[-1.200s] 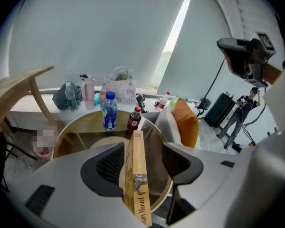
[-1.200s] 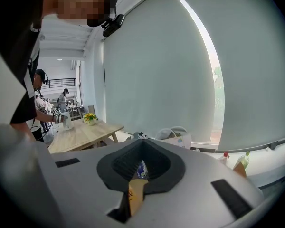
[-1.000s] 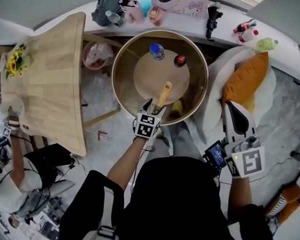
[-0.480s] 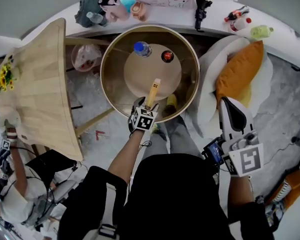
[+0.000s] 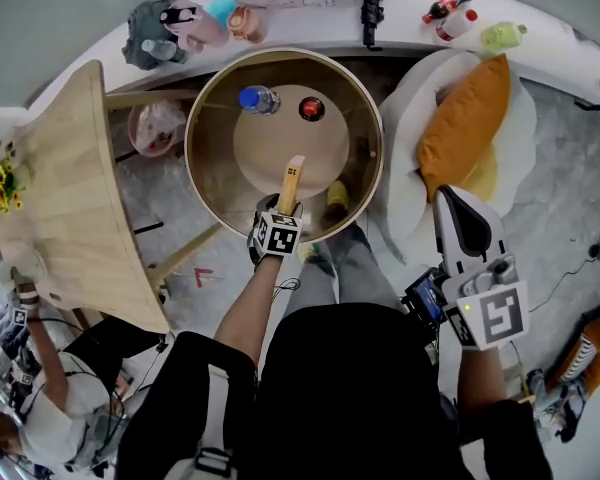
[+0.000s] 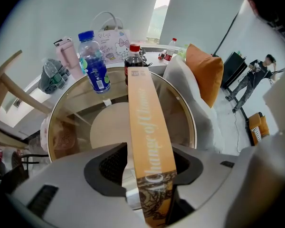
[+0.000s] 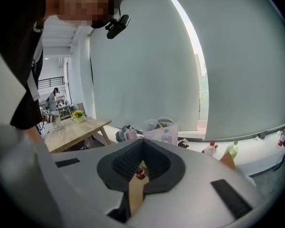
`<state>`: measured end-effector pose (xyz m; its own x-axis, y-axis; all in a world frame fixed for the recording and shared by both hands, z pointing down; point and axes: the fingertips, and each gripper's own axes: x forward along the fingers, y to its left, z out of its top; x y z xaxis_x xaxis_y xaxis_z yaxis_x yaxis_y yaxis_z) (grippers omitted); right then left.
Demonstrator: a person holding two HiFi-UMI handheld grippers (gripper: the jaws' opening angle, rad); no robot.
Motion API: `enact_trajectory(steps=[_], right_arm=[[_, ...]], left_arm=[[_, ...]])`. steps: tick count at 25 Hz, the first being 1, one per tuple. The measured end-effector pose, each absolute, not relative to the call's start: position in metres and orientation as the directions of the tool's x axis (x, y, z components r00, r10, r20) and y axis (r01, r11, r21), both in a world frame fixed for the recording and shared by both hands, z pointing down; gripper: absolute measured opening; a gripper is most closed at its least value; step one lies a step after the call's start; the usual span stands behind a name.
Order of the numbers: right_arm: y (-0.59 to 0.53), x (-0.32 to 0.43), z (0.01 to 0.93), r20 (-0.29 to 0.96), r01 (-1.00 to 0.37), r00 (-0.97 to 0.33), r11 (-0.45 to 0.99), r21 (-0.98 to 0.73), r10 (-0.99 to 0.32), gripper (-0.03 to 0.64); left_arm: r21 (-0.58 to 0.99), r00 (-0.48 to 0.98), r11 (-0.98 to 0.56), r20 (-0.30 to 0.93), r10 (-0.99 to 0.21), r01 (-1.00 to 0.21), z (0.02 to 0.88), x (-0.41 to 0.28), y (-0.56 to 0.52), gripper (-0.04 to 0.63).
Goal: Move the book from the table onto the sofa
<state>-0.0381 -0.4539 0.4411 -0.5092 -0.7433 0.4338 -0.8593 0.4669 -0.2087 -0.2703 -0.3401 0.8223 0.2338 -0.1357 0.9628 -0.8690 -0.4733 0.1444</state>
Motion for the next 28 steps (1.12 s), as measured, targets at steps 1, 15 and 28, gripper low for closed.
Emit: enact_trajectory(steps=[1, 15, 28], right_arm=[[-0.454, -0.038, 0.442, 0.435, -0.861, -0.507, 0.464, -0.209, -0.744, 0.009], [-0.451, -0.044, 0.438, 0.414, -0.863, -0.504, 0.458, -0.211, -0.758, 0.009], [-0.397, -0.048, 0.394, 0.328, -0.918, -0.388, 0.392, -0.059, -0.861, 0.009]], left_arm=[[0.140, 0.230, -0.473, 0.963, -0.137, -0.870, 0.823, -0.271, -0.341, 0.229], [0.166, 0.240, -0.428, 0.963, -0.124, -0.888, 0.824, -0.275, -0.350, 0.156], [0.174, 0.321, -0.483, 0.916, -0.240, -0.858, 0.766, -0.278, -0.351, 0.152]])
